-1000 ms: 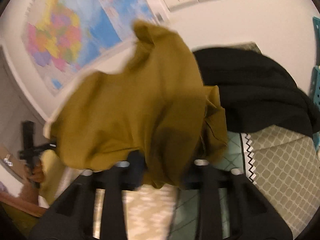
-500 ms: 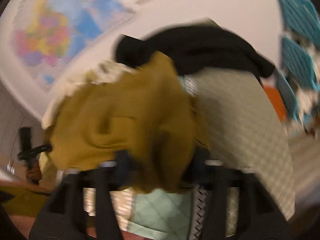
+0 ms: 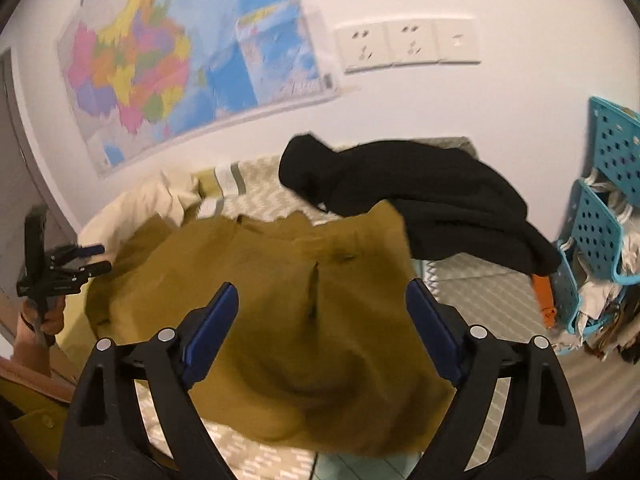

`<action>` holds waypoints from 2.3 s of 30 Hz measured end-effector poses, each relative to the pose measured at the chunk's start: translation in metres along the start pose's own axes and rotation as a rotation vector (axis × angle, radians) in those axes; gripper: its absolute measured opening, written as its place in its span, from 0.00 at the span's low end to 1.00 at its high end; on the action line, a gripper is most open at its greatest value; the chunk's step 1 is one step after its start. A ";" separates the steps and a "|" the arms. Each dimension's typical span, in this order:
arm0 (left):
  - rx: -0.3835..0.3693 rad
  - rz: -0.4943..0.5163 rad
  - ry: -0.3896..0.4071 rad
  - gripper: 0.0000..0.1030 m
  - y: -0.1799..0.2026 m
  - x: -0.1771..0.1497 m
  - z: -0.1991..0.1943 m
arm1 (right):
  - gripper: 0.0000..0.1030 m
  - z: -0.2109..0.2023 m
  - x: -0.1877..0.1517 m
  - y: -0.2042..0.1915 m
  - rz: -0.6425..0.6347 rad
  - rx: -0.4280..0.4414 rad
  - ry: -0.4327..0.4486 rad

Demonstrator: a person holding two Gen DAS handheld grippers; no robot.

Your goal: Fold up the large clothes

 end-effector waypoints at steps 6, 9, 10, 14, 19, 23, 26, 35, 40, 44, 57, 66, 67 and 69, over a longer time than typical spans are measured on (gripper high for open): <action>-0.010 0.036 -0.019 0.69 0.017 0.009 0.021 | 0.83 0.044 -0.004 -0.013 -0.024 -0.002 -0.088; -0.006 0.040 -0.035 0.69 0.016 0.008 0.027 | 0.83 0.060 -0.004 -0.013 -0.018 -0.016 -0.113; -0.007 0.037 -0.039 0.69 0.015 0.007 0.029 | 0.83 0.063 -0.004 -0.013 -0.017 -0.018 -0.120; -0.020 0.038 -0.065 0.69 0.015 0.003 0.037 | 0.83 0.085 -0.001 -0.011 -0.030 -0.051 -0.162; -0.031 0.109 -0.121 0.72 0.027 -0.005 0.051 | 0.83 0.108 -0.003 -0.006 -0.039 -0.075 -0.221; -0.042 0.134 -0.115 0.70 0.029 -0.005 0.054 | 0.65 0.122 -0.007 -0.008 -0.064 -0.083 -0.269; -0.034 0.136 -0.111 0.49 0.029 -0.004 0.057 | 0.28 0.128 -0.009 -0.012 -0.104 -0.102 -0.287; 0.004 0.048 -0.051 0.05 0.013 0.018 0.049 | 0.04 0.080 0.045 -0.021 -0.096 -0.093 -0.045; 0.055 -0.024 0.008 0.05 0.002 0.037 0.048 | 0.04 0.077 0.080 -0.025 -0.081 -0.108 0.078; 0.070 0.000 -0.106 0.14 0.005 0.024 0.082 | 0.06 0.140 0.058 -0.015 -0.155 -0.207 -0.111; -0.003 -0.087 -0.022 0.58 -0.033 0.014 0.048 | 0.54 0.115 0.054 -0.034 -0.138 -0.109 -0.123; 0.224 0.060 -0.122 0.46 -0.041 0.027 0.082 | 0.59 0.146 0.033 -0.149 -0.312 0.174 -0.220; 0.242 0.064 -0.127 0.19 -0.043 0.028 0.086 | 0.59 0.152 0.029 -0.158 -0.325 0.190 -0.234; 0.253 0.016 -0.144 0.02 -0.055 0.030 0.091 | 0.58 0.158 0.024 -0.173 -0.344 0.215 -0.255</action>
Point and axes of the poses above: each gripper's, at about its wrist camera, not at the fingertips, and z roughly the way its jaws point, y to its right, x to its top, the point moved 4 cm from there along z, roughly the way its jaws point, and after that the axes turned 7 degrees about z, right-handed, at the moved point
